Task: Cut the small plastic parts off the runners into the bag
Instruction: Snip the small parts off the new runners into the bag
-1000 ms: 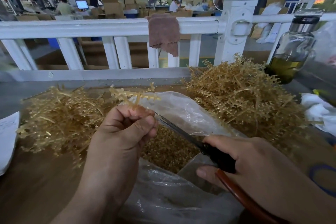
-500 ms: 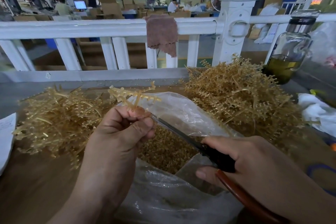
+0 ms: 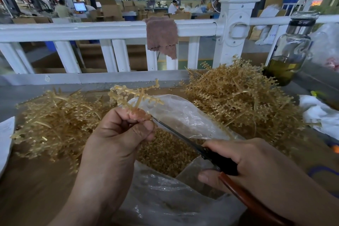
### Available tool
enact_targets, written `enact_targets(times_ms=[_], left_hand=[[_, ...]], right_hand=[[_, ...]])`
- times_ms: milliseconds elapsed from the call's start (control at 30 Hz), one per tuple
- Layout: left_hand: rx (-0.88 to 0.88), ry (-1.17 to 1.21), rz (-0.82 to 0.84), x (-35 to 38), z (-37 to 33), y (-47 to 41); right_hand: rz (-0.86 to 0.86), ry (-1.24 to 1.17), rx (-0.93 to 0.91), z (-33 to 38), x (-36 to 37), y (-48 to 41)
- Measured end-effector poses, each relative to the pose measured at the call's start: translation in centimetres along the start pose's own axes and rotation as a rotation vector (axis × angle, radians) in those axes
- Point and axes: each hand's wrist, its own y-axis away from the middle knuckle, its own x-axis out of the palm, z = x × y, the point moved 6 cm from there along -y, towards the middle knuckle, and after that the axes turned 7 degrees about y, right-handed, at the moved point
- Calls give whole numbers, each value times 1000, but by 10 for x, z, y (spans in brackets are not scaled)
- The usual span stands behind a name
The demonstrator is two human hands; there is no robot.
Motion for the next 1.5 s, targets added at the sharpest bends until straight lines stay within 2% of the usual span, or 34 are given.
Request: enact_targets(times_ms=[500, 1200, 1500], left_hand=[[-6, 20, 25, 1, 1, -1], [-49, 39, -26, -2, 1, 0], [-124, 61, -42, -3, 5, -1]], right_hand=[[10, -24, -6, -1, 0, -1], [-16, -26, 5, 0, 3, -1], [-23, 0, 16, -6, 1, -3]])
